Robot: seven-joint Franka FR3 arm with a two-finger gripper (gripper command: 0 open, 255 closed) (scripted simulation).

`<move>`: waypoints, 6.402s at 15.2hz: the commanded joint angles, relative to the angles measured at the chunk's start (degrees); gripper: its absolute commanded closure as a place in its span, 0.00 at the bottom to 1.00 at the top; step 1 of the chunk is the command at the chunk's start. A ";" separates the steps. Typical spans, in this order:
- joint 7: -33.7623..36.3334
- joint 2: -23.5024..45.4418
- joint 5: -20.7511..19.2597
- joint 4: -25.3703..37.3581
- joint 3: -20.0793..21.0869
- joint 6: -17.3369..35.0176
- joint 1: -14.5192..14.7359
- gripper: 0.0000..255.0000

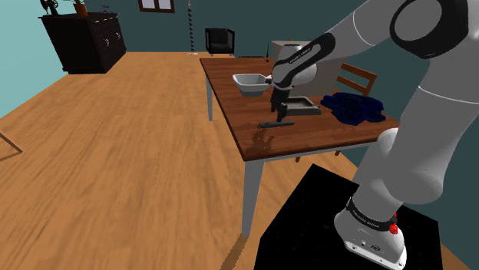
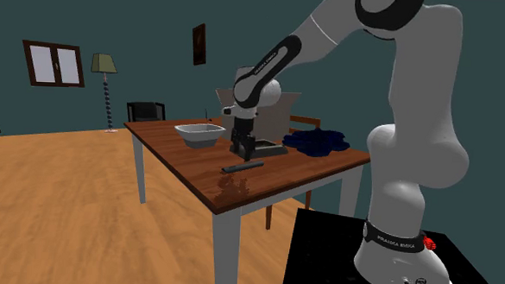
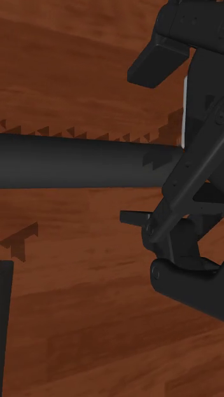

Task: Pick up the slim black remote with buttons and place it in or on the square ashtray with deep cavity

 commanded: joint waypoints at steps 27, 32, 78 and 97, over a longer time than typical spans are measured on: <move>-3.37 4.18 3.73 -0.17 0.23 3.69 -0.23 1.00; -1.47 1.15 1.00 1.16 -0.04 -0.05 0.08 1.00; -34.60 29.80 23.81 36.63 -2.83 -14.38 -23.45 1.00; -33.02 26.40 21.18 39.17 -4.47 -19.70 -22.47 0.00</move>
